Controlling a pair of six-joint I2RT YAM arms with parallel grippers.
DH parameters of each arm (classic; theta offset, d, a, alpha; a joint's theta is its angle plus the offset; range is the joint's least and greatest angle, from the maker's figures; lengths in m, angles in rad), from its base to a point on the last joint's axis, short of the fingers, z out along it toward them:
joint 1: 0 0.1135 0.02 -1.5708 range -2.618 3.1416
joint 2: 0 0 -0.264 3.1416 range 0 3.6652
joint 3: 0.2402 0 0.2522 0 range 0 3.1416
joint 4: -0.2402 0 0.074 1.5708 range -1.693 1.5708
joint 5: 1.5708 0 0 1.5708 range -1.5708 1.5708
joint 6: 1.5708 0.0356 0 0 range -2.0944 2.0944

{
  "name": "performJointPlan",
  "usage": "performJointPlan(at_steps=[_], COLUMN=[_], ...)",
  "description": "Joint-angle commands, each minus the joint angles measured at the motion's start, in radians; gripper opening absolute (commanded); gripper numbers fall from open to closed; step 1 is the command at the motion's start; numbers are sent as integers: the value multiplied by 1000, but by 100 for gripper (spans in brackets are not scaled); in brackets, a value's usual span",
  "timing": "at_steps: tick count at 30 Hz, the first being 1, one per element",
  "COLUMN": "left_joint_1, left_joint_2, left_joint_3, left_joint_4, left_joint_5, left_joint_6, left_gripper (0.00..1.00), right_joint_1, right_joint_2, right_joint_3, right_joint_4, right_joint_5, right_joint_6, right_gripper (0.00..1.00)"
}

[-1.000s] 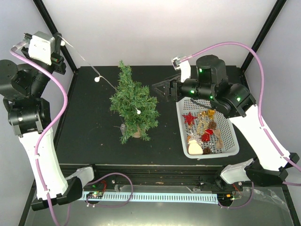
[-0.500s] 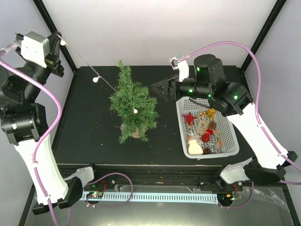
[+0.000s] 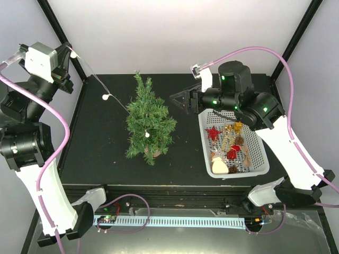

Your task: Decorate the small christmas tree

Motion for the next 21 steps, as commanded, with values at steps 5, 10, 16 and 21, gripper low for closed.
performJointPlan(at_steps=[5,10,16,21], left_joint_1=[11,15,21,20], left_joint_2=[-8,-1,16,77], left_joint_3=[-34,-73,-141,-138], left_joint_4=[-44,-18,87,134], left_joint_5=[-71,-100,-104,-50], left_joint_6=[64,84,94,104], left_gripper=[2,2,1,2], right_joint_1=[-9,-9,-11,-15], right_joint_2=[-1,-2,-7,-4], right_joint_3=[-9,-10,-15,-20], right_joint_4=[29,29,27,32], right_joint_5=[-15,-14,-6,-9], right_joint_6=[-16,-16,-17,-16], right_gripper=[75,75,75,75])
